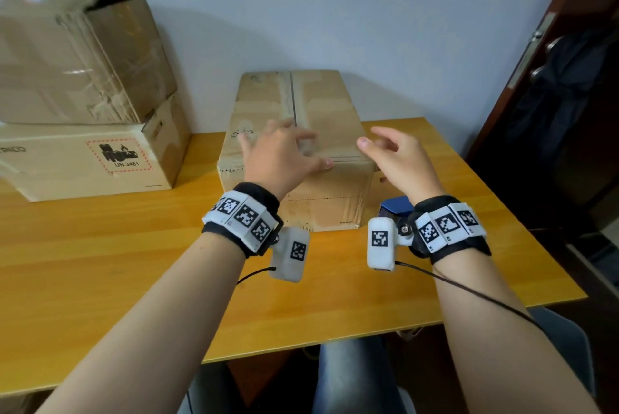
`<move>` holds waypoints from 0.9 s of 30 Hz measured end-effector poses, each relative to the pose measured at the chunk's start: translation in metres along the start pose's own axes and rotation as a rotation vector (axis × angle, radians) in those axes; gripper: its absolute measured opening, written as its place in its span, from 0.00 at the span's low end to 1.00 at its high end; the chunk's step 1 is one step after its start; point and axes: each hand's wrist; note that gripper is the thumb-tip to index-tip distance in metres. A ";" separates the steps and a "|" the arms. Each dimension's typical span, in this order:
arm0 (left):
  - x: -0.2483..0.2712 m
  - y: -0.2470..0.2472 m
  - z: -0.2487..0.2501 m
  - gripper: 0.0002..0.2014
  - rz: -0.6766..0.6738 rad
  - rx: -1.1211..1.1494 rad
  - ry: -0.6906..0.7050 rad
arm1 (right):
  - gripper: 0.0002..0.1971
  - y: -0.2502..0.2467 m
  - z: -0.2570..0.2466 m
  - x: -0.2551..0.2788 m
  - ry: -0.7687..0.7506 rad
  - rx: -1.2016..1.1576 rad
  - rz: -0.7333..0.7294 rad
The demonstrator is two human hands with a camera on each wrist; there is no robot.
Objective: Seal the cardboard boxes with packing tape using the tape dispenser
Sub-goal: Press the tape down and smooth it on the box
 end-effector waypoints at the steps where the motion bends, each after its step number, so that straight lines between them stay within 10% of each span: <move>1: 0.004 -0.003 -0.007 0.36 0.018 -0.073 -0.096 | 0.35 0.002 -0.001 0.001 0.021 0.018 -0.007; 5: 0.015 -0.014 -0.026 0.54 -0.070 0.058 -0.417 | 0.48 0.019 -0.017 0.007 0.054 0.110 -0.016; 11: 0.007 -0.008 -0.028 0.57 -0.043 0.105 -0.450 | 0.59 0.059 -0.036 0.012 0.100 0.400 0.026; 21: 0.018 0.013 -0.081 0.27 0.295 0.565 -0.351 | 0.19 0.043 0.014 0.012 -0.091 -0.006 0.279; 27: 0.023 0.016 -0.093 0.17 0.334 0.662 -0.294 | 0.16 0.038 0.016 0.010 -0.196 0.074 0.275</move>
Point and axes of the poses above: each hand's wrist, its own x-axis away from the middle knuckle, its own y-axis out of the palm, z = x × y, and after that the axes turned 10 degrees about -x, right-handed
